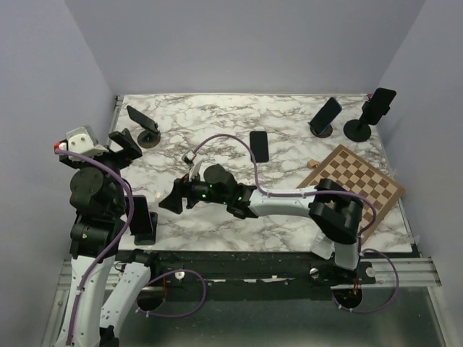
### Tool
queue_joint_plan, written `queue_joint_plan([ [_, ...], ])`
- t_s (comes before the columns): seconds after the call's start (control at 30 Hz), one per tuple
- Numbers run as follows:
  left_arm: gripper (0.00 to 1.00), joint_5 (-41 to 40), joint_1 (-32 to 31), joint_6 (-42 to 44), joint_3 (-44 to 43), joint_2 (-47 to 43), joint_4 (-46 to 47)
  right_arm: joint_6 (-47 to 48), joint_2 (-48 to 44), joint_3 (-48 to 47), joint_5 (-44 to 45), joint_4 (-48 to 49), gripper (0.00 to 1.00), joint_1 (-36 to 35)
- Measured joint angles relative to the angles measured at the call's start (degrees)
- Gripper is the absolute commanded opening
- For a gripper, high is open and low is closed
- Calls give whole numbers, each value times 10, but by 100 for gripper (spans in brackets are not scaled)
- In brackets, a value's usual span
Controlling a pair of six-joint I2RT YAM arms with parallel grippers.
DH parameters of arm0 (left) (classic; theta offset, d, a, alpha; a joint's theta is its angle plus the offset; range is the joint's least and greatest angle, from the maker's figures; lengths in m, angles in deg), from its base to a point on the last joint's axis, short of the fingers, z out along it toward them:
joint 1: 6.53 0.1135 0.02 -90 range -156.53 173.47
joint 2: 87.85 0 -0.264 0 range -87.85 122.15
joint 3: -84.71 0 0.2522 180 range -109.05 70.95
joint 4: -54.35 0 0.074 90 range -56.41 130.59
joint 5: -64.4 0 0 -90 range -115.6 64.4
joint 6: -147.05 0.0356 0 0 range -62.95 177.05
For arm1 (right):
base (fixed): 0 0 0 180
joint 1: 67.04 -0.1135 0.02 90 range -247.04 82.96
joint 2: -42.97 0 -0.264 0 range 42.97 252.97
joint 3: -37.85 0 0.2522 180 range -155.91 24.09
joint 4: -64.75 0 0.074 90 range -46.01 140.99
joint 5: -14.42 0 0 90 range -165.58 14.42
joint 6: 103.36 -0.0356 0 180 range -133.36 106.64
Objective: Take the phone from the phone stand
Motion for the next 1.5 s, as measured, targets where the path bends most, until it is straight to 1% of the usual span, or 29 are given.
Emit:
queue_joint_plan([
  [0.07, 98, -2, 0, 9, 23, -14, 16, -3, 33, -9, -6, 27, 67, -8],
  [0.1, 98, -4, 0, 14, 43, -28, 23, -3, 39, -15, -8, 33, 65, -9],
  [0.13, 98, -6, 0, 17, 57, -40, 24, -3, 61, -21, -10, 39, 65, -12],
  [0.27, 99, -11, 0, 26, 91, -76, 26, -3, 100, -52, -32, 52, 64, -16],
  [0.5, 99, -24, 0, 35, 96, -122, 47, -1, 141, -107, -57, 69, 64, -25],
  [0.6, 99, -30, 0, 37, 96, -132, 51, 0, 155, -125, -62, 70, 63, -32],
  [0.8, 99, -42, 0, 38, 105, -149, 57, 1, 176, -149, -65, 70, 55, -36],
  [0.93, 98, -49, 0, 38, 107, -156, 59, 1, 187, -156, -65, 70, 52, -37],
  [1.1, 98, -53, 0, 38, 110, -162, 60, 0, 196, -157, -65, 72, 43, -38],
  [1.27, 98, -54, 0, 38, 112, -162, 60, -2, 200, -162, -64, 75, 40, -40],
  [1.33, 98, -54, 0, 38, 112, -162, 60, -2, 200, -163, -64, 79, 37, -41],
  [1.5, 98, -54, 0, 38, 113, -162, 60, -2, 200, -163, -63, 84, 23, -42],
])
